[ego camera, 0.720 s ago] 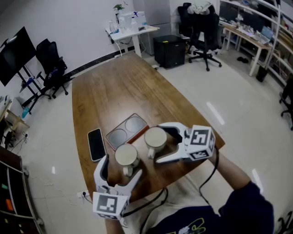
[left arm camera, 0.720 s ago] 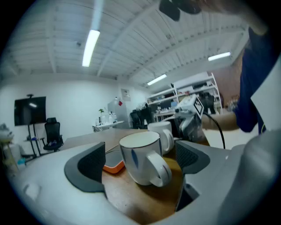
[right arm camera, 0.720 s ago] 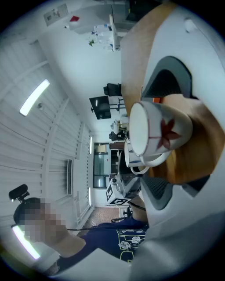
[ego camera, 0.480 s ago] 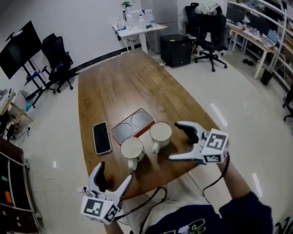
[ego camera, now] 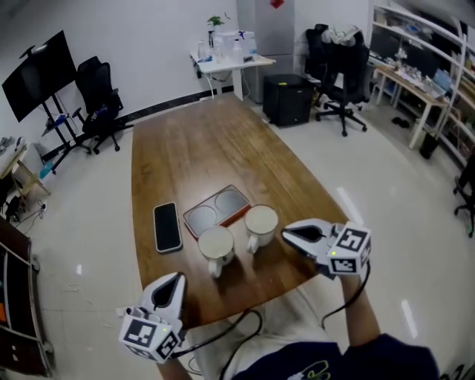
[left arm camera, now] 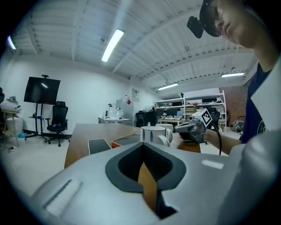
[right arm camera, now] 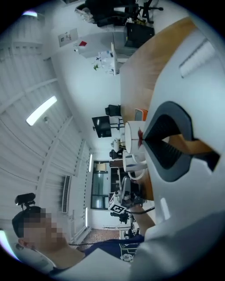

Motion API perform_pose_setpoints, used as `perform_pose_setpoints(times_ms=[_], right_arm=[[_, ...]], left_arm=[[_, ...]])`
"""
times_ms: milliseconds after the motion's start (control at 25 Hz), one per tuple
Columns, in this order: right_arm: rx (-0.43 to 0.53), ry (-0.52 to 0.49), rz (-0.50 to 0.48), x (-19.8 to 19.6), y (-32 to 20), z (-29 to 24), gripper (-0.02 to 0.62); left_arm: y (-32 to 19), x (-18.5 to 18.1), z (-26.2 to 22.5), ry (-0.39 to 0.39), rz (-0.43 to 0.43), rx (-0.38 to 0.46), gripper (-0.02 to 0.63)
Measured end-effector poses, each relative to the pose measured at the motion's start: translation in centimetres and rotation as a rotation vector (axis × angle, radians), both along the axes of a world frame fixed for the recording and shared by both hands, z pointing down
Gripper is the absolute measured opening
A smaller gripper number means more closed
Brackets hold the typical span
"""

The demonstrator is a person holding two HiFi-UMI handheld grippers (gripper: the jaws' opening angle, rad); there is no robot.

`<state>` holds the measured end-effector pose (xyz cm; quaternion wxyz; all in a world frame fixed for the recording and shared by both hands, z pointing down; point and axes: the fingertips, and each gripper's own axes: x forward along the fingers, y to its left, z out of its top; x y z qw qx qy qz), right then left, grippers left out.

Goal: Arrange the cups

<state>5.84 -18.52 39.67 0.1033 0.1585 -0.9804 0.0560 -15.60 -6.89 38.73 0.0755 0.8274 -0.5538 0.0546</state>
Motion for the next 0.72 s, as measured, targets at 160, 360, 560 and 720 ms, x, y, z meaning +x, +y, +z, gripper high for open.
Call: perform_pose_setpoints(times_ms=[160,360,560,720], right_arm=[[0.028,-0.038,0.021,-0.1,-0.5,-0.9,0.0],[0.029,-0.028,-0.044,-0.9,-0.6,-0.4,0.0],[0.029,-0.035,-0.048,-1.1,-0.5,-0.8,0.0],[0.027,-0.034,-0.047,-1.1,-0.5,-0.7,0.0]], left_arm=[[0.0,0.2,-0.2,0.001,0.004,0.009,0.004],[0.0,0.1,-0.1,0.001,0.0,0.011,0.005],[0.0,0.1,-0.2,0.0,0.001,0.014,0.005],[0.1,0.2,-0.3,-0.001,0.0,0.015,0.005]])
